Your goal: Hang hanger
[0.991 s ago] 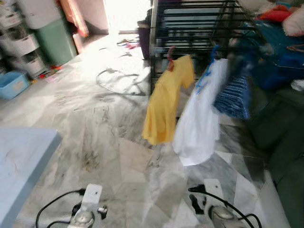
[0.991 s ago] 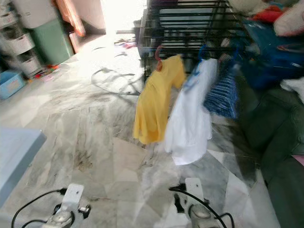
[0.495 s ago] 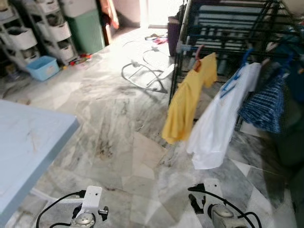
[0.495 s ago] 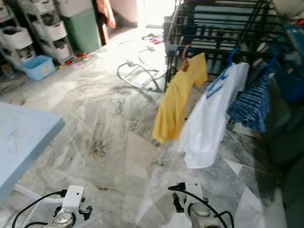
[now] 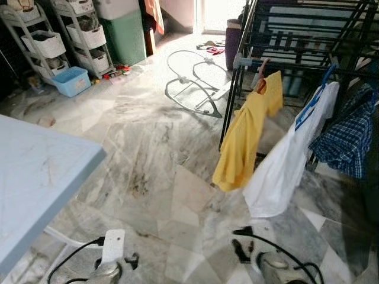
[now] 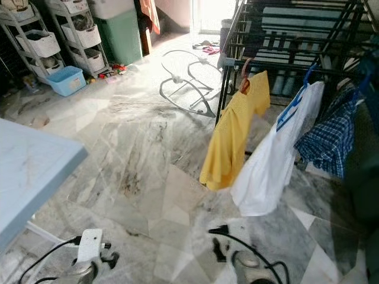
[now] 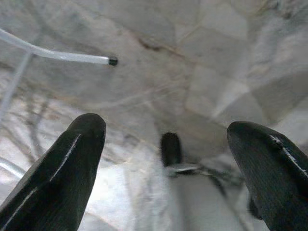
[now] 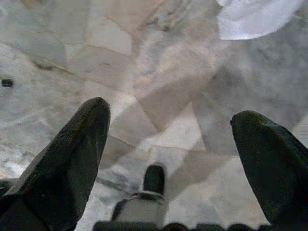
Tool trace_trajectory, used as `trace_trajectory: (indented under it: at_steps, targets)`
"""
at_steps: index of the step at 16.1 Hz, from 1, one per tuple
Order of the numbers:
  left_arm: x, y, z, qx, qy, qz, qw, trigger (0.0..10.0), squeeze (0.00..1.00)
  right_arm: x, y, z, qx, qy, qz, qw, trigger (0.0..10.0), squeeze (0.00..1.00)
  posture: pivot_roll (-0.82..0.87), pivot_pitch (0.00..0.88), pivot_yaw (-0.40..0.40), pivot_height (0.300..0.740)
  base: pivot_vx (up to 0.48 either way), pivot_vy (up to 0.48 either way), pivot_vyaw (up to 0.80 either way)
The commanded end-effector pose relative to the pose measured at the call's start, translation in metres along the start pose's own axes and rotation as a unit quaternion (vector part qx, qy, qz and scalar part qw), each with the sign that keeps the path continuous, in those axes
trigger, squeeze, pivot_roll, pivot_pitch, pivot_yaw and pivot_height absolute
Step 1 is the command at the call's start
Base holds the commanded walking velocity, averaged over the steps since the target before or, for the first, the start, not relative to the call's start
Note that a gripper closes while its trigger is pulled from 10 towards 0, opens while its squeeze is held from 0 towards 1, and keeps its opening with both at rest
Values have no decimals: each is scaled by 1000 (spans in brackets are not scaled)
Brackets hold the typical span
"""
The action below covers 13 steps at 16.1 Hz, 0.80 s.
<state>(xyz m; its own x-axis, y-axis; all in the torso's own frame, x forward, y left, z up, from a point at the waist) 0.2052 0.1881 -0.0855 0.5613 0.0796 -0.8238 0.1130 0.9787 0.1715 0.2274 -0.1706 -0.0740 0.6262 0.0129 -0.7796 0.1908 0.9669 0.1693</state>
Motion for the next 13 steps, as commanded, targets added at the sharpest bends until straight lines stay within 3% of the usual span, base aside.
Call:
trace_trajectory:
  at_steps: [1,13]
  targets:
    - [0,6,-4,-13,9,5,1000,10000,0,1,6,1,10,1,2,1000,10000,0,-126,0,13,740,0,0,0]
    - [-1,4,-9,-5,19,-2,1000,10000,0,1,4,1,2,5,-8,1000,10000,0,-128,0,15,740,0,0,0]
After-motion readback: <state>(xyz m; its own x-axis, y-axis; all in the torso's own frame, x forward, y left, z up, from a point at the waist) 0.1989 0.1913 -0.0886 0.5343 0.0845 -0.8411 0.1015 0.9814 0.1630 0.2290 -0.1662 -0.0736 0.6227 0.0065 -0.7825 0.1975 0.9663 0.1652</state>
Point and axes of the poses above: a point about 5 cm out from each wrist's last joint towards the gripper, its own x axis pointing out of the wrist towards the gripper, its own z axis along the axis of the wrist's last joint, y = z × x, the point moved 1 cm from there along x, pointing out of the wrist towards the gripper, and after that the axes turned 14 degrees about x, right-handed, at the moved point
